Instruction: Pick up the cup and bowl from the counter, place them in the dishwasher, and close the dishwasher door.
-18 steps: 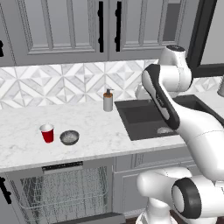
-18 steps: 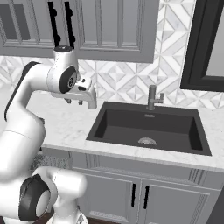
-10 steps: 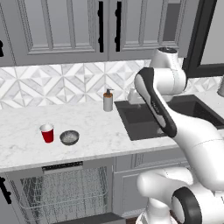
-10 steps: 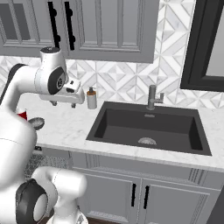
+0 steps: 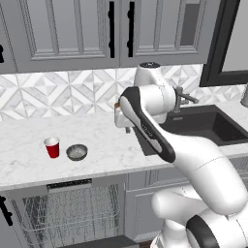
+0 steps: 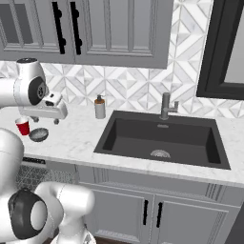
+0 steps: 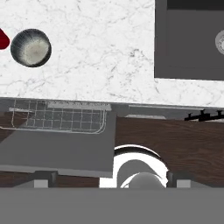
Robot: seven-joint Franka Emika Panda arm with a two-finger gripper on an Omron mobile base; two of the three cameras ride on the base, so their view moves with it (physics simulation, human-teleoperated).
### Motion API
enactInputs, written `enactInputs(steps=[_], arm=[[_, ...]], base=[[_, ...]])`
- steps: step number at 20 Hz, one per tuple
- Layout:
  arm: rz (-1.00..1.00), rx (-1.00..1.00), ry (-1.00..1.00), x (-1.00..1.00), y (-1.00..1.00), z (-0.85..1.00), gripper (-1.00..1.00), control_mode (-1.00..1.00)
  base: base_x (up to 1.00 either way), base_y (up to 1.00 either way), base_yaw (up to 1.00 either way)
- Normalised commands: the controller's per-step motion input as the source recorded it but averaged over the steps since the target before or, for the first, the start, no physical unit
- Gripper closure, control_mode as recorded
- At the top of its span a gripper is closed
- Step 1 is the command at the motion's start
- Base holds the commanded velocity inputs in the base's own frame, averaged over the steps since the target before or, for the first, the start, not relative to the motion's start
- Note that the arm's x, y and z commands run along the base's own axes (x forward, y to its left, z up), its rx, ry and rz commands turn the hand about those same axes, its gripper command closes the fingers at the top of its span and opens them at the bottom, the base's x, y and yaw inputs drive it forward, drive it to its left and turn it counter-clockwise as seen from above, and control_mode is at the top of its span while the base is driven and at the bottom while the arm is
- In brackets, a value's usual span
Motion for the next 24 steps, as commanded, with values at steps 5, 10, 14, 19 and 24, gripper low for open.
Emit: enactInputs(steps=[5, 10, 14, 19, 24], arm=[[0.00, -0.01, 0.06, 0.18, 0.41, -0.17, -1.00, -1.00], [-0.04, -0.03, 0.04, 0.31, 0.42, -0.21, -1.00, -1.00], [0.00, -0.02, 0.05, 0.56, 0.16, -0.09, -1.00, -1.00], [0.00, 0.00, 0.04, 0.51, 0.04, -0.21, -1.00, -1.00], [0.00, 0.03, 0.04, 0.29, 0.44, -0.52, -1.00, -1.00]], base=[[0.00, 0.00, 0.00], [0.00, 0.00, 0.00], [0.00, 0.00, 0.00], [0.00, 0.00, 0.00], [0.00, 0.00, 0.00]])
